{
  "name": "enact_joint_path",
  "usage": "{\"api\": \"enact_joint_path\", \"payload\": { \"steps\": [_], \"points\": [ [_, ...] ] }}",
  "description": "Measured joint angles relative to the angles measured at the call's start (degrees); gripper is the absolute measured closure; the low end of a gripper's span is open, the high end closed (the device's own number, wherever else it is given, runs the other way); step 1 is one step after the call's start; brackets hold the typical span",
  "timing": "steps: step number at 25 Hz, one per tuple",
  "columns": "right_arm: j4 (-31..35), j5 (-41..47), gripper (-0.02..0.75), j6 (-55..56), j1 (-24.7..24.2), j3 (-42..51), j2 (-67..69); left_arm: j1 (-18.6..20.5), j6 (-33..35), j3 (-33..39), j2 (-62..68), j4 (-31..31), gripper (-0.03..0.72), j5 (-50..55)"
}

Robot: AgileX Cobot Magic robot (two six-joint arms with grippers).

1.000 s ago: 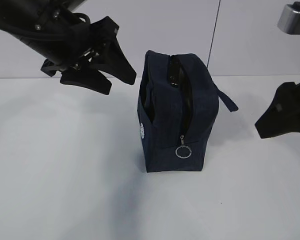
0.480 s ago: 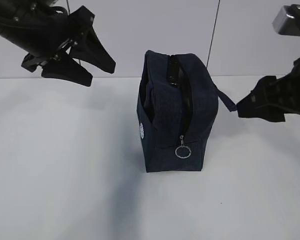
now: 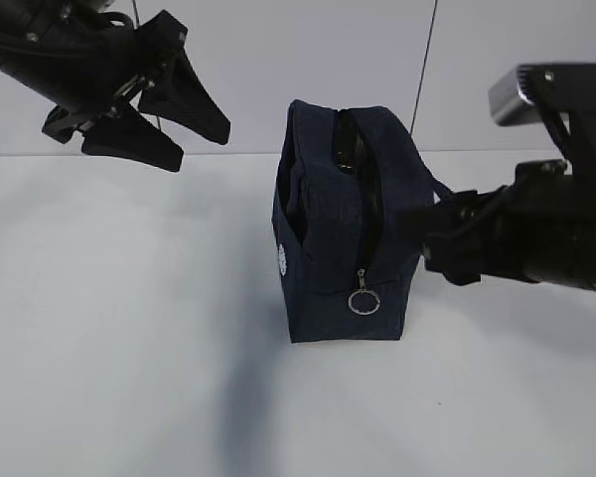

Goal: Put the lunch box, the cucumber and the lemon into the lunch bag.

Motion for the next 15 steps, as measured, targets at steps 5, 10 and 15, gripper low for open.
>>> {"api": "enact_joint_path", "payload": {
  "steps": [5,10,15],
  "points": [
    [0.9,-11.0,0.275,0.0,0.0,8.7,0.0,0.0,0.0,0.0,0.0,-0.1,0.233,0.0],
    [1.1,-21.0,0.274,0.0,0.0,15.5,0.0,0.0,0.0,0.0,0.0,-0.2,0.236,0.0],
    [1.1,-27.1,0.274,0.1,1.0,18.9,0.1,0.0,0.0,0.0,0.0,-0.2,0.231,0.0]
  ]
}}
